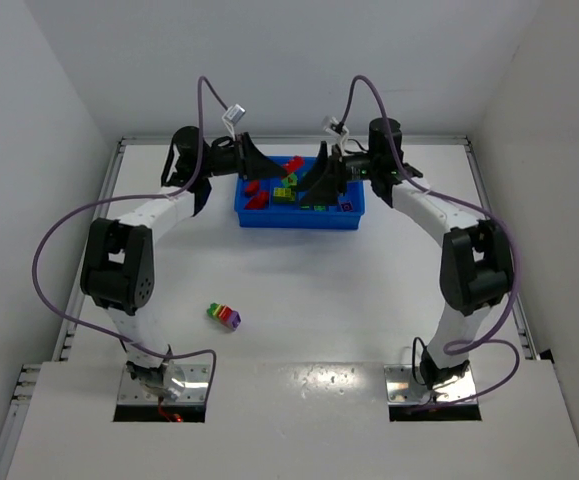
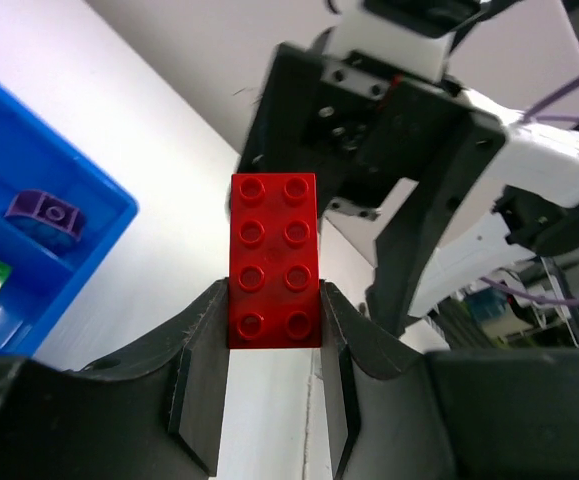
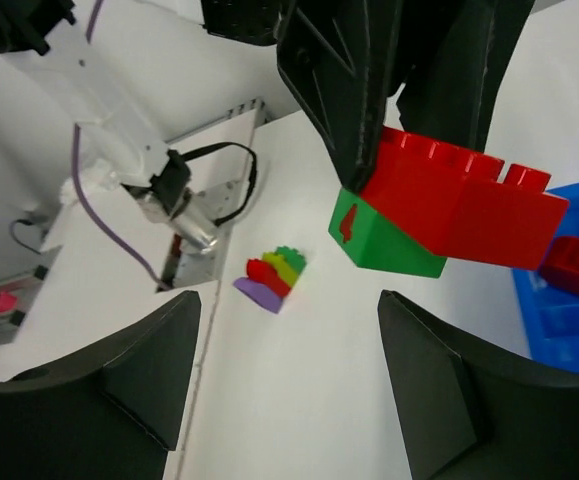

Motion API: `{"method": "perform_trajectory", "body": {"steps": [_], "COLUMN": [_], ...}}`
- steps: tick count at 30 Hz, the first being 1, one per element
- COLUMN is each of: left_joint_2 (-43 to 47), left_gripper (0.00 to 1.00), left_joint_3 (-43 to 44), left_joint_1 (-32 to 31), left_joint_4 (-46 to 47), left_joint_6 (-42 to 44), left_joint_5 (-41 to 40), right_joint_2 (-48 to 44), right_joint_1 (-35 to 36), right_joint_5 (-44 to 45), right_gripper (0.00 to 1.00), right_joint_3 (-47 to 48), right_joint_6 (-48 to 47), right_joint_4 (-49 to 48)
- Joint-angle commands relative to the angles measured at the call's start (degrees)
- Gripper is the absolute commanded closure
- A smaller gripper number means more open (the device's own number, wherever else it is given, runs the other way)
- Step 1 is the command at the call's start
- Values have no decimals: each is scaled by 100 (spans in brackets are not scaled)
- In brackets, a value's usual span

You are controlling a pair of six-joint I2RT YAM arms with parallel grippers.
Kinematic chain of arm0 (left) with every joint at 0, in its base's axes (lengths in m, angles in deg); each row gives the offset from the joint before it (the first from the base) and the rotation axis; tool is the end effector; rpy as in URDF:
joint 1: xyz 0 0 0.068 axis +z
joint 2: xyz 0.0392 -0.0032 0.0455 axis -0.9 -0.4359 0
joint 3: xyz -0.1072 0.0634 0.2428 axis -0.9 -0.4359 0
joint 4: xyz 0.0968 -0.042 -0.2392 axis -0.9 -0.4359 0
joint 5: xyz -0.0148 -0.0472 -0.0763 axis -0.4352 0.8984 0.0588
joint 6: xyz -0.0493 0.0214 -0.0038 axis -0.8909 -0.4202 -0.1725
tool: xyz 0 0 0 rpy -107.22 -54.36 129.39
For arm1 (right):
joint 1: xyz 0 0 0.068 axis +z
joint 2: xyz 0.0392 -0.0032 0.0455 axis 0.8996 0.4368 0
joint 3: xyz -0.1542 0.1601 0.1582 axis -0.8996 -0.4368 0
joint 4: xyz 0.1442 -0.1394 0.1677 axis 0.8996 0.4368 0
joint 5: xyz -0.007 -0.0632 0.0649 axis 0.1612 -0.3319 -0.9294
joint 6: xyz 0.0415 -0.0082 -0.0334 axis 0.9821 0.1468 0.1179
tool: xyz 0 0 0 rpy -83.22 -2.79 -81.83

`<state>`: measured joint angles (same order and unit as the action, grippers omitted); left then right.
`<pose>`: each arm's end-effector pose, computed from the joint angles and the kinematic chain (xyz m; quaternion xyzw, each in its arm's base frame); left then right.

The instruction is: Sort the legos into containers by color

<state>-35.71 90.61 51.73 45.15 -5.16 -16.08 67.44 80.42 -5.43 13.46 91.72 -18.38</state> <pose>0.3918 -0.1191 0.3096 0.1504 0.6722 -0.6512 0.3185 0.3848 0.1488 0.2959 -0.3652 0.6278 0.6141 0.3088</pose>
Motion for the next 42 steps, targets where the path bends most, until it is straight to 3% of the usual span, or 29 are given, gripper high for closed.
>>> {"method": "perform_trajectory", "body": {"steps": [1, 13, 18, 24, 30, 33, 37, 42], "left_joint_2": [0, 114, 167, 167, 219, 219, 271, 272], "left_gripper": [82, 82, 82, 83, 83, 83, 83, 83], "left_joint_3": [393, 340, 16, -108, -108, -108, -169, 40], "left_joint_1": [-146, -322, -269, -164, -111, -111, 3, 293], "left_joint_4": [750, 873, 1768, 2182, 2306, 2306, 2253, 2095], "left_joint_6": [-470, -480, -1120, -1323, -1323, -1323, -1201, -1016], "left_joint_5": [379, 433, 152, -24, -130, -130, -270, -446], "right_joint_2": [69, 236, 236, 123, 69, 69, 69, -89], "right_joint_1": [55, 109, 109, 109, 161, 161, 161, 100], "right_joint_5": [-327, 322, 683, 745, 622, 570, 359, 358], "right_gripper": [28, 28, 30, 55, 57, 66, 85, 94], "right_joint_3": [-65, -127, -188, -372, -495, -496, -496, -733], "right_joint_6": [462, 2739, 3356, 3356, 3356, 3356, 3356, 2672], "right_joint_4": [-668, -3267, -3894, -3894, -3789, -3789, -3737, -3105]}}
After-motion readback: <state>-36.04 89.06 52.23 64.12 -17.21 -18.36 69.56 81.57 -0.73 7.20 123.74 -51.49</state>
